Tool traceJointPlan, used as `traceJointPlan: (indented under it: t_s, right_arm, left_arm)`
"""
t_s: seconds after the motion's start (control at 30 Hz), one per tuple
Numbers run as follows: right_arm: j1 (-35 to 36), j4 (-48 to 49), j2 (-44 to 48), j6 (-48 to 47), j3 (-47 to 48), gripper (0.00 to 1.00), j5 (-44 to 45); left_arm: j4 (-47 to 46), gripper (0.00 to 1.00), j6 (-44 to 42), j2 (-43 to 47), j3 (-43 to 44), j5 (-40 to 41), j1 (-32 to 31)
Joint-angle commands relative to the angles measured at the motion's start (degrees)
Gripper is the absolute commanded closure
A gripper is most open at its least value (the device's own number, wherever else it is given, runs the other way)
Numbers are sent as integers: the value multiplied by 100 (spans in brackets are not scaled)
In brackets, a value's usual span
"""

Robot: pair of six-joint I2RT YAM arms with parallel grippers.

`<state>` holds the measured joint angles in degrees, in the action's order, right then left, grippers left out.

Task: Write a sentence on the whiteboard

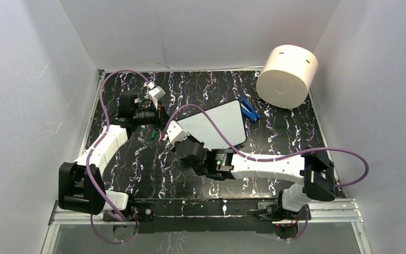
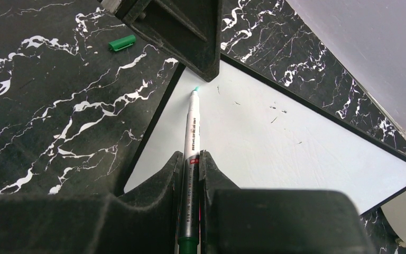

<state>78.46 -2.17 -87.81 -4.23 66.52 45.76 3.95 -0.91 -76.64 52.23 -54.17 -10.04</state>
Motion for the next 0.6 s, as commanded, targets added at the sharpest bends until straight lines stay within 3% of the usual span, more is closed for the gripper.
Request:
traceJointPlan:
  t_s: [0.0,0.57]
  right_arm:
    - [17,-159,-98,151,393,100,150]
    - [14,-1005,-304,617,624,100,-102]
  left_arm:
    - [245,100,-173,-58,86,224,-85]
    - [247,100,-170,-87,94,232,-83]
